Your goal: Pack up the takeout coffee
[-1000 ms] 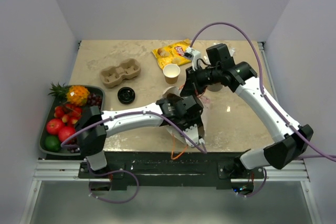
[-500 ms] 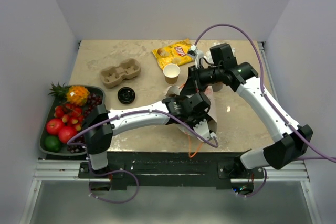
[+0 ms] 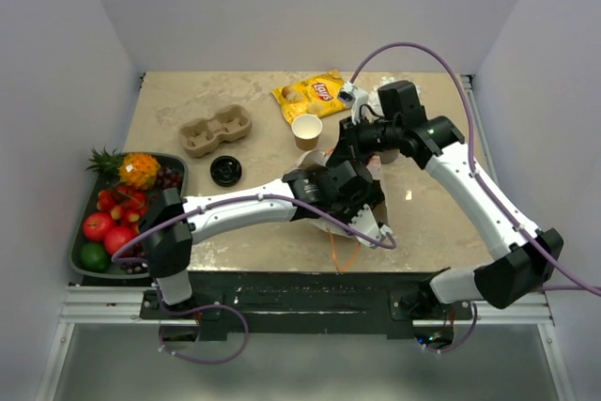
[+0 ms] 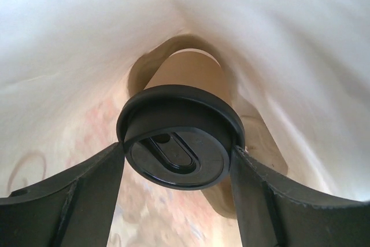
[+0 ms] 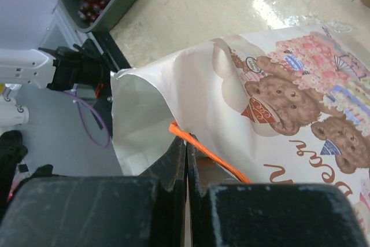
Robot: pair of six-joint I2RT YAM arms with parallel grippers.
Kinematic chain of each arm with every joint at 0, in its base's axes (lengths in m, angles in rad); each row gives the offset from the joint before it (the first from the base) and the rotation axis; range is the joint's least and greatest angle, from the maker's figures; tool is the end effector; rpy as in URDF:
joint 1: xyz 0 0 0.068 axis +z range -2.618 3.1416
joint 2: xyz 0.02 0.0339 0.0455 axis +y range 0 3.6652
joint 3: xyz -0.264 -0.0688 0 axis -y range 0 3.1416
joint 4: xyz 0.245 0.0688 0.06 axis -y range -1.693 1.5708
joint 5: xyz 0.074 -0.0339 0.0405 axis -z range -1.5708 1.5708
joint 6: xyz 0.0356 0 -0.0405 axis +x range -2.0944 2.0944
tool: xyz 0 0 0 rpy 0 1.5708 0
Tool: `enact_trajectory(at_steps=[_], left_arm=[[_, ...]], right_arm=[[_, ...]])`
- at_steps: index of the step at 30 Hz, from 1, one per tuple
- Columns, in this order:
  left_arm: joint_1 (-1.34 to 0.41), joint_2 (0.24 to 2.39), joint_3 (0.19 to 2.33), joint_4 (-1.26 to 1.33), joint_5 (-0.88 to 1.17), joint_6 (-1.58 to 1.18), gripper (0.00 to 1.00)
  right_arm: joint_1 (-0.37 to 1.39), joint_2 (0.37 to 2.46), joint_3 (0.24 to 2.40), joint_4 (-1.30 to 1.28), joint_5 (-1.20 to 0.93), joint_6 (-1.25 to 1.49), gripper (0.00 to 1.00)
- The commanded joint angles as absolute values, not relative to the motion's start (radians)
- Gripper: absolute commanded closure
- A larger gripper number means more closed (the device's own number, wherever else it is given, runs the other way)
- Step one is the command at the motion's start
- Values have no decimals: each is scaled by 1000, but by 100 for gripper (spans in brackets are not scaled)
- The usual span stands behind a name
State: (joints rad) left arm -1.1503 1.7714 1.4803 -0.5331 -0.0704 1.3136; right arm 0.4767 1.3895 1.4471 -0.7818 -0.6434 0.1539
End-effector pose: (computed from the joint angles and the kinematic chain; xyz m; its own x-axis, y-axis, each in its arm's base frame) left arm 0.1651 -0.3631 0.2790 0.7856 0.6064 -0.1228 0.5165 -0.5333 0.6699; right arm 0.2481 0.1522 0.3793 -0.6992 -0.2231 -0.6792 -0.6671 0.5453 0.5076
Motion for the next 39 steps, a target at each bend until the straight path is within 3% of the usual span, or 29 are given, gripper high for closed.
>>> enact_trajectory(at_steps=[1, 19, 23, 31, 39], left_arm=[[-1143, 1657, 1451, -426, -48, 1151, 100], [-1086, 1548, 1450, -353, -5, 947, 100], [-1033, 1494, 1454, -374, 135, 870, 100], [-1006, 1408, 1408, -341, 219, 796, 100], [-1002, 1356, 1430, -383, 166, 825, 100]], right_arm=[[477, 1313, 1388, -764, -488, 57, 100], [485, 1221, 1272, -690, -414, 43, 100], [482, 1232, 1255, -670, -416, 63, 100], [482, 1232, 1250, -672, -368, 57, 100], [468, 1241, 1256, -666, -313, 45, 100]])
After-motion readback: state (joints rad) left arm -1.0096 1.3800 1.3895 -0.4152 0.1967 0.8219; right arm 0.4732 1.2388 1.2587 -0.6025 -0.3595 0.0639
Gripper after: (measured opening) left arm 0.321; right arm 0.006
